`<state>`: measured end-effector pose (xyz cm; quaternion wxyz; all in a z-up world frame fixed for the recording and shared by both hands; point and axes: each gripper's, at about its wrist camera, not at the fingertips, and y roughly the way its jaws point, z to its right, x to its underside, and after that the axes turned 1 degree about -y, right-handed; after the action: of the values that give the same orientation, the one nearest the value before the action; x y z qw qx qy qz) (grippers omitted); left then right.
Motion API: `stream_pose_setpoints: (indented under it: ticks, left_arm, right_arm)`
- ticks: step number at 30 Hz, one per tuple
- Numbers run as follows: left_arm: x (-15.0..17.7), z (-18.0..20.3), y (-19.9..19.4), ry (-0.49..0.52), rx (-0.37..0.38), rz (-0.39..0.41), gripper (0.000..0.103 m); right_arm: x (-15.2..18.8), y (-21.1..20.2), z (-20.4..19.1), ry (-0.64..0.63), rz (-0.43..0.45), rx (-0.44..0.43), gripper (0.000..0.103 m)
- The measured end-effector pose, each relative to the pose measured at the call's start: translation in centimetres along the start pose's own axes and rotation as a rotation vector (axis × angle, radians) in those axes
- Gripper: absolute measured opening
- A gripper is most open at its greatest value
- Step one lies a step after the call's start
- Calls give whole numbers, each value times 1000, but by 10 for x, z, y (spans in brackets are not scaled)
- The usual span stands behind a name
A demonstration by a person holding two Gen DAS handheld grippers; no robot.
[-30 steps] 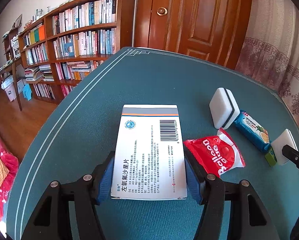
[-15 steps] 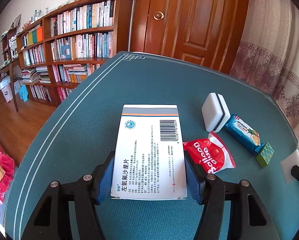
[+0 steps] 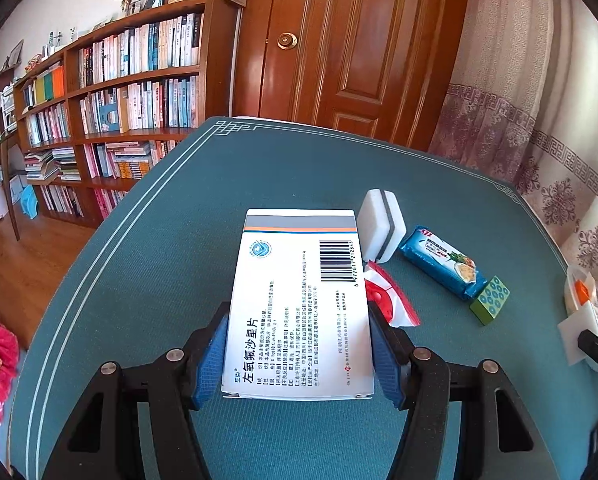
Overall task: Organize objects
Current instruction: 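Carry the eraser into the bowl and open the right gripper while the left holds the box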
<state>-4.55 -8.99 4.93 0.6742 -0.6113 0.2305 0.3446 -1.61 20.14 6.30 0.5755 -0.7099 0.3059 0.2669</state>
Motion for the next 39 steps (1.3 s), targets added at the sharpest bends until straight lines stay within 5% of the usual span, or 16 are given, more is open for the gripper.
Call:
stream_pose_setpoints:
  ticks: [21,39]
  left_arm:
    - [11,57,-12,83,110,-41,66]
    - [16,94,-20,161,146,-40,66]
  right_arm:
    - [-29,-51,101,94,98,182,28]
    - [-66,-15,177,156,38,327,28]
